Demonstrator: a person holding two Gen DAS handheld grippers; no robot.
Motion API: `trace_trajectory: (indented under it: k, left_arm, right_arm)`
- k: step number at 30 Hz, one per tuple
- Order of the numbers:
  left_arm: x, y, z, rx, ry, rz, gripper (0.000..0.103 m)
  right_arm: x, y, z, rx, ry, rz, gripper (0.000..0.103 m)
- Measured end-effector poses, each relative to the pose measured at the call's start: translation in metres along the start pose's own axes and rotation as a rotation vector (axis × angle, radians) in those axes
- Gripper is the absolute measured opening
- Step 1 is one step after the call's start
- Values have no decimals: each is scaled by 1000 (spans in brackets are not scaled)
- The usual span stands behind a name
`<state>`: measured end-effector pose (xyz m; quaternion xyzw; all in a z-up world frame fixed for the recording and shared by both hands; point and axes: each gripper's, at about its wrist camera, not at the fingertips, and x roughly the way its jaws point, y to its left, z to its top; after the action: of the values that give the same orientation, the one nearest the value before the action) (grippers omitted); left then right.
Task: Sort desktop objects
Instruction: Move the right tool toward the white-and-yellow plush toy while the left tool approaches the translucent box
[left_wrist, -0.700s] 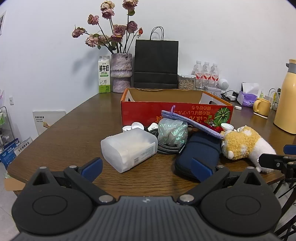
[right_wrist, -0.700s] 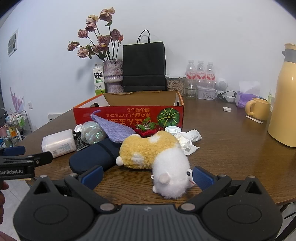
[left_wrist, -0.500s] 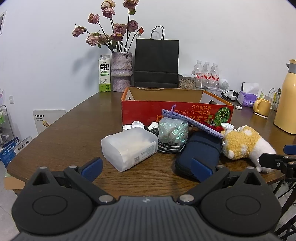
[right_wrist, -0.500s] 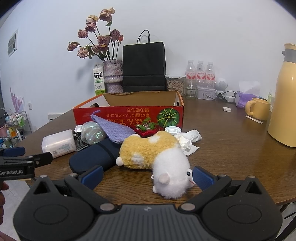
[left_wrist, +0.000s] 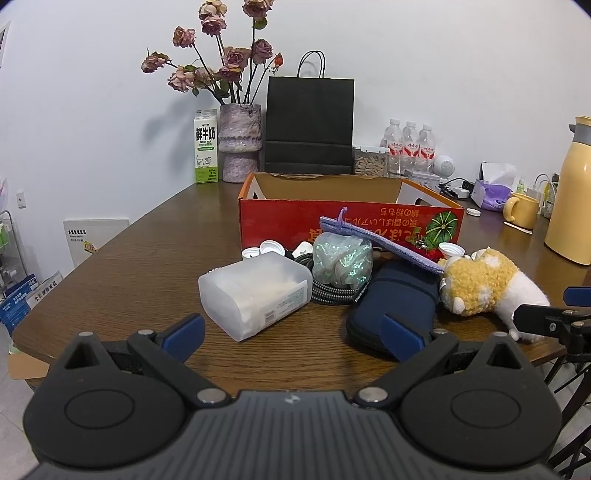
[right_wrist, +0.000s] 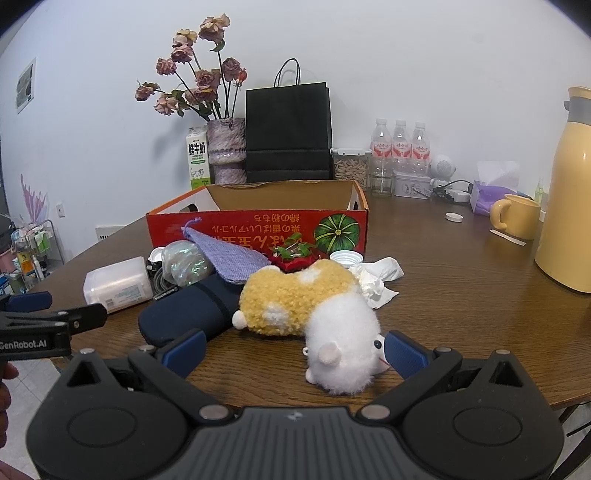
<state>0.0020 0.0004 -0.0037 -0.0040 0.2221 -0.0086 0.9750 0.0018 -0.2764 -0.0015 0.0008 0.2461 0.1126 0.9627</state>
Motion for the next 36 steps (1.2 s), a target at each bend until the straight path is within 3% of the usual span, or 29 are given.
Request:
trace_trajectory:
  k: [36]
  left_arm:
    - [5, 5, 3, 9, -15, 23, 103]
  right_arm:
    - [5, -3, -2, -13, -4, -17, 103]
